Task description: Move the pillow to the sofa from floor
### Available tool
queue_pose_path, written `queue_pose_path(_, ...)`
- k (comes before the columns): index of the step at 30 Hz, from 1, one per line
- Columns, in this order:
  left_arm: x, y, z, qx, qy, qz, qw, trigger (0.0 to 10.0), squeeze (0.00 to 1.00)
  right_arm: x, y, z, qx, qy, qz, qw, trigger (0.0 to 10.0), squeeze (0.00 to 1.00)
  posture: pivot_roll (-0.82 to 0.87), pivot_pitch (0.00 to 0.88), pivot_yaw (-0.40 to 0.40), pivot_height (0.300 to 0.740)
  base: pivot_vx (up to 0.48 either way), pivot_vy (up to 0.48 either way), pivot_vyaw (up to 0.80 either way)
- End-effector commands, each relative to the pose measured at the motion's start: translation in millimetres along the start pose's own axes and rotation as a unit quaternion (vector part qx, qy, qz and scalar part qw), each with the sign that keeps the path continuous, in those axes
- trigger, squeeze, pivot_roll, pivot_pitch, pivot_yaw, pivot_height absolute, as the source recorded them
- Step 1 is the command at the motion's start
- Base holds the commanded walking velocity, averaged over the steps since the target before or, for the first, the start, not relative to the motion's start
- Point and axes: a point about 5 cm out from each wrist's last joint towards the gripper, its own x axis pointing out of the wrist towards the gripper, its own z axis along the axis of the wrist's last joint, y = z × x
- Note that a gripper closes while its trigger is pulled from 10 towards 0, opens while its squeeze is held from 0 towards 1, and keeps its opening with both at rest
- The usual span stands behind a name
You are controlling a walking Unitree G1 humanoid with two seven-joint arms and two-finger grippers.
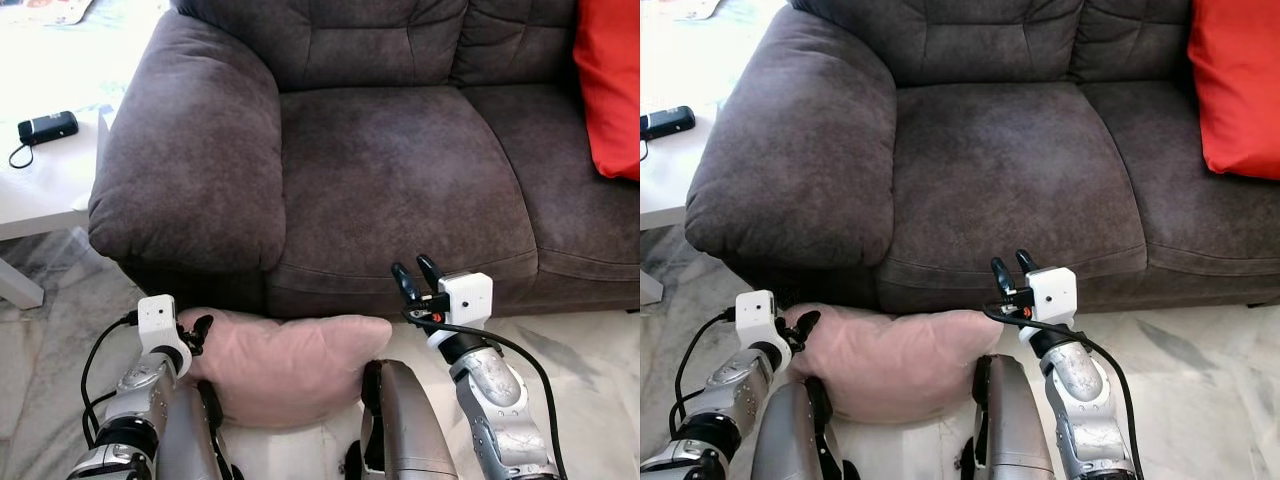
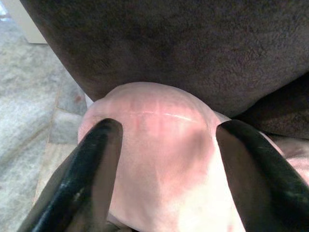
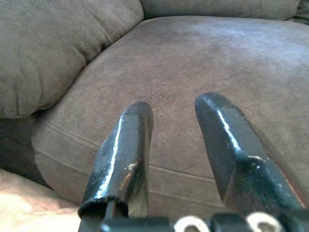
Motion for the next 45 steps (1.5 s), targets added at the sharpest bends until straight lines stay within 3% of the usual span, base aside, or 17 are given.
queue_pose_path(1,-1.9,5.5,-3.7,-0.010,0.009,0.007,1.000,10.0,1.00,0.0,1.5,1.9,-0.005,0.001,0.008,1.000,10.0,0.00,-0.01,0.217,-0.075,0.500,0.000,0.000,0.00)
queue_pose_path(18,0.2,3.5,-7.9,-0.015,0.022,0.002,1.000,10.0,1.00,-9.1,1.7,2.0,-0.004,0.004,0.009,1.000,10.0,0.00,-0.04,0.250,-0.083,0.500,0.000,0.000,0.00)
queue_pose_path(19,0.4,3.7,-8.1,-0.016,0.022,0.007,1.000,10.0,0.63,-10.2,1.5,2.4,-0.005,0.004,0.009,1.000,10.0,0.00,-0.04,0.253,-0.085,0.500,0.000,0.000,0.00)
queue_pose_path(20,1.0,3.5,-7.6,-0.018,0.020,0.011,1.000,10.0,0.00,-12.2,1.3,3.5,-0.005,0.004,0.010,1.000,10.0,0.00,-0.05,0.260,-0.089,0.500,0.000,0.000,0.00)
queue_pose_path(31,4.5,4.0,-0.9,-0.011,0.008,0.032,0.999,10.0,0.00,-25.7,-0.5,12.4,-0.011,0.010,0.018,1.000,10.0,0.00,-0.09,0.316,-0.130,0.500,0.000,0.000,0.00)
queue_pose_path(40,2.2,16.3,-1.8,0.011,0.011,0.086,0.996,10.0,0.00,-33.7,0.4,18.5,-0.012,0.017,0.029,0.999,10.0,0.00,-0.10,0.338,-0.153,0.500,0.000,0.000,0.00)
queue_pose_path(41,1.2,19.8,-2.8,0.011,0.014,0.099,0.995,0.5,0.00,-34.7,-0.2,19.8,-0.013,0.017,0.030,0.999,10.0,0.00,-0.11,0.340,-0.155,0.500,0.000,0.000,0.00)
queue_pose_path(42,1.1,19.6,-2.5,0.010,0.012,0.099,0.995,0.0,0.00,-35.0,-0.9,20.4,-0.013,0.018,0.030,0.999,10.0,0.00,-0.11,0.342,-0.156,0.500,0.000,0.000,0.00)
queue_pose_path(45,1.0,20.0,-1.7,0.009,0.007,0.100,0.995,0.0,0.00,-35.6,-4.5,22.9,-0.014,0.018,0.027,0.999,10.0,0.00,-0.11,0.346,-0.157,0.500,0.000,0.000,0.00)
